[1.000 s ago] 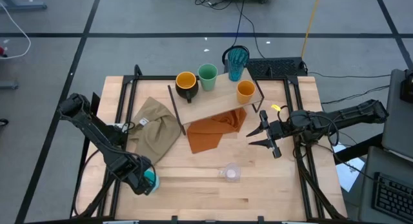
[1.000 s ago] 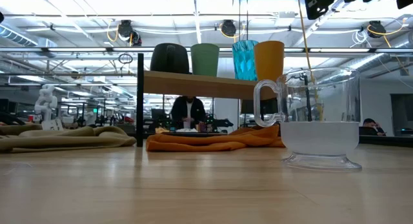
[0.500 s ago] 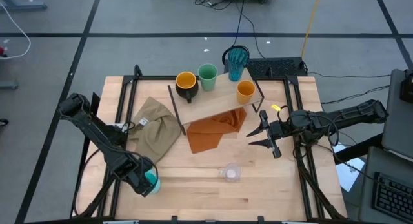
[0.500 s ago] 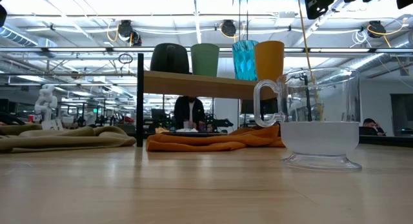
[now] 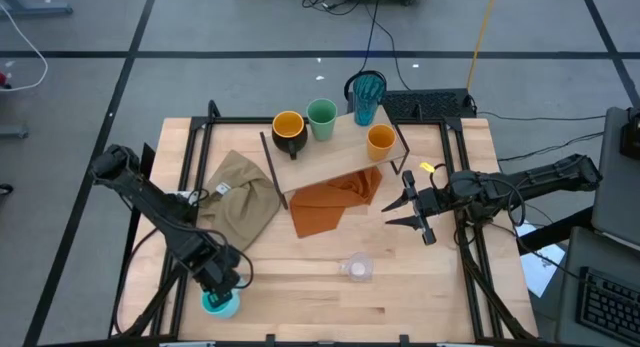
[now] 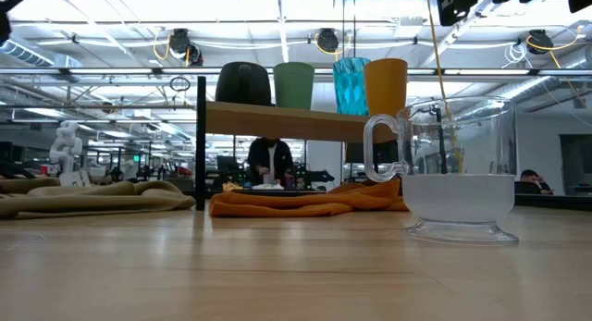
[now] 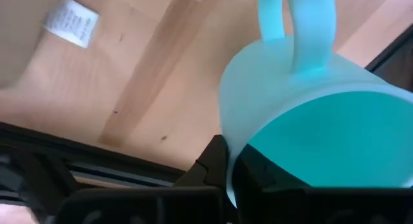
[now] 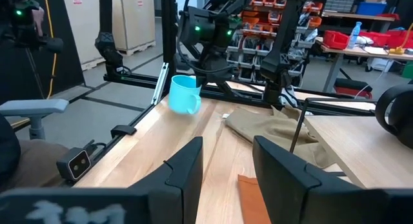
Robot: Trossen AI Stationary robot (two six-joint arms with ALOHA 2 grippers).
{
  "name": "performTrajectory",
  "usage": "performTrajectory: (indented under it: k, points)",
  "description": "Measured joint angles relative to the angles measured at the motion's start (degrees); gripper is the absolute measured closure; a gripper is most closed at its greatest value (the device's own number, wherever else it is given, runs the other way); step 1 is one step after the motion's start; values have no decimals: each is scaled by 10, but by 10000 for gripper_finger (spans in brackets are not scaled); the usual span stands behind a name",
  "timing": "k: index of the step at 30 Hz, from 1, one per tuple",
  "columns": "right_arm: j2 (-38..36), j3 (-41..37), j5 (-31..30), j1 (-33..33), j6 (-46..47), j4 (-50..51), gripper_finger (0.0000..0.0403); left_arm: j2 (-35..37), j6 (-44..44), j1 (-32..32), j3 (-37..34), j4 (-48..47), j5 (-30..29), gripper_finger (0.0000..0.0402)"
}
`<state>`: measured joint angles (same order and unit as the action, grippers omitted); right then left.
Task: Stack small to large cups/mugs on shelf
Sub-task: Put the blue mug on the shelf
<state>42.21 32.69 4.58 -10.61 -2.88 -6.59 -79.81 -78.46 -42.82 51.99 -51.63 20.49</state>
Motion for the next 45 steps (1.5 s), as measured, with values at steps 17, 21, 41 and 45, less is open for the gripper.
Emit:
performTrajectory:
  k: [17, 21, 41, 45]
  points:
    - [91, 0, -4, 24, 23, -112, 235, 0, 138, 57, 277, -375, -140, 399]
    - [156, 0, -4, 28, 33, -196, 185, 0, 184, 81, 294, -383, -160, 399]
    - [352, 72, 2, 35, 6, -349, 114, 0, 423, 226, 315, -384, -151, 399]
    - [352, 72, 2, 35, 6, -348, 114, -16, 474, 257, 338, -385, -150, 399]
